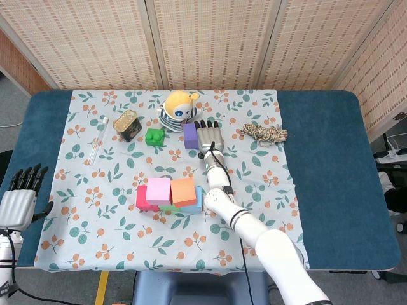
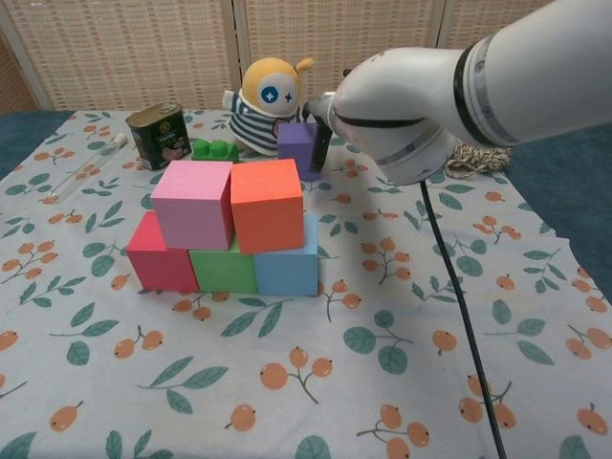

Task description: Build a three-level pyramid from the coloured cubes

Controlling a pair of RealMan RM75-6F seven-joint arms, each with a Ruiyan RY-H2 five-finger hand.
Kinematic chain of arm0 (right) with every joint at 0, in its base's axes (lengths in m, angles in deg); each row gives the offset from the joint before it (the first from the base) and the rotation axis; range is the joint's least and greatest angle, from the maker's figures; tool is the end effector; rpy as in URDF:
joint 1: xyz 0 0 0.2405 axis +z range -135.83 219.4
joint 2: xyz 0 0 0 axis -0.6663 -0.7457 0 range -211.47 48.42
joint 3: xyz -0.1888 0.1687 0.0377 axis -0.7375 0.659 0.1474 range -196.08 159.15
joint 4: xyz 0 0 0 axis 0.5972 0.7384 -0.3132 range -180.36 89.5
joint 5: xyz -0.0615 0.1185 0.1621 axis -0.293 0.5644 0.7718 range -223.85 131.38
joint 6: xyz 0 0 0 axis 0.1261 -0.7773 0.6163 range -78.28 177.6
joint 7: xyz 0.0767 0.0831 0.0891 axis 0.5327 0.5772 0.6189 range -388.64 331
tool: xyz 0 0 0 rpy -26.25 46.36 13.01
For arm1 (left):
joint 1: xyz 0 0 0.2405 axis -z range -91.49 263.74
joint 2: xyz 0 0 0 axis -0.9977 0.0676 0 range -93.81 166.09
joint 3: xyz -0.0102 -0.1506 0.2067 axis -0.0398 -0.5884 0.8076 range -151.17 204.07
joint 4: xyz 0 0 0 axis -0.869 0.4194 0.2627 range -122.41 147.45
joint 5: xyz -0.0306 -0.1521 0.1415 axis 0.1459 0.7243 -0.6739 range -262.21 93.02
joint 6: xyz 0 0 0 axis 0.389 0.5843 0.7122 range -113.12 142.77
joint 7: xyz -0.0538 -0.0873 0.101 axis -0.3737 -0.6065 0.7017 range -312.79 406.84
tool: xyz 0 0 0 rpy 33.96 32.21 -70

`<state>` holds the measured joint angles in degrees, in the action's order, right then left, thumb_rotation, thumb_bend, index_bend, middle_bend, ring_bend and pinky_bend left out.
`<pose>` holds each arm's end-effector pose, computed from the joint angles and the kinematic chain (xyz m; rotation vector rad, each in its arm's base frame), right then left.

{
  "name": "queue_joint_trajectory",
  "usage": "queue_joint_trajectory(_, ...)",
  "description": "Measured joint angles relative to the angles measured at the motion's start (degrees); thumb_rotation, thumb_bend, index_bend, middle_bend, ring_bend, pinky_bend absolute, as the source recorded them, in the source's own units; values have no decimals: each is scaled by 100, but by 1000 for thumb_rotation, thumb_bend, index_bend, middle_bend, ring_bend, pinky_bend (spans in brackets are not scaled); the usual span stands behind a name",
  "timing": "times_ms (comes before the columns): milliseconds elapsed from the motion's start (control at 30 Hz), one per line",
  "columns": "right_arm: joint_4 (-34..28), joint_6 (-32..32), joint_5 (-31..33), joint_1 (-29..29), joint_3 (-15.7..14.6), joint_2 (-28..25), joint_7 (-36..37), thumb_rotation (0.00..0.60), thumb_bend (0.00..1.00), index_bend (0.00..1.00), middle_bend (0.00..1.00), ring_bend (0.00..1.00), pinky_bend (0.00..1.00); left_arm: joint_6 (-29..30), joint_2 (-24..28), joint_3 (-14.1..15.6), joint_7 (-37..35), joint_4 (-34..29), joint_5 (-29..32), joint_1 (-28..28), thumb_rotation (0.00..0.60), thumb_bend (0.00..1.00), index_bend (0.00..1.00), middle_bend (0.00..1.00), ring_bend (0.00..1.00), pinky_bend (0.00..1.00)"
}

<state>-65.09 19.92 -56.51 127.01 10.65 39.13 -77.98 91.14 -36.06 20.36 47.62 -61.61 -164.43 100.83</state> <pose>-0.0075 -0.4955 -0.0926 1.6569 -1.0654 0.6447 -0.3409 0.2559 0.1445 -1.4342 -0.7784 -0.7917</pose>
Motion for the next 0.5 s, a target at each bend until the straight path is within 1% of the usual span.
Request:
queue_joint_trajectory(133, 549, 313, -358, 113, 137, 288, 499, 600, 132, 3, 32, 0, 36, -23, 2, 2, 17, 17, 23, 3, 600, 315, 0, 0, 0, 61)
queue_joint_trajectory(267, 858, 478, -747, 176, 227, 485, 825, 600, 132, 92, 31, 0, 36, -2, 18, -15, -21, 15, 33, -5, 600, 316, 0, 0, 0, 61)
queue_joint_trajectory(400, 891, 559, -1055, 157, 244, 507, 935, 600, 132, 121, 31, 0, 36, -18, 32, -25, -71, 38, 46, -2, 600, 316, 0, 0, 0, 61)
queue_joint_trajectory(500, 773, 557, -1325, 51, 192, 435, 990, 600, 132, 127, 31, 0, 36, -1, 45, -23, -96, 28, 21, -3, 600, 316, 0, 0, 0, 61)
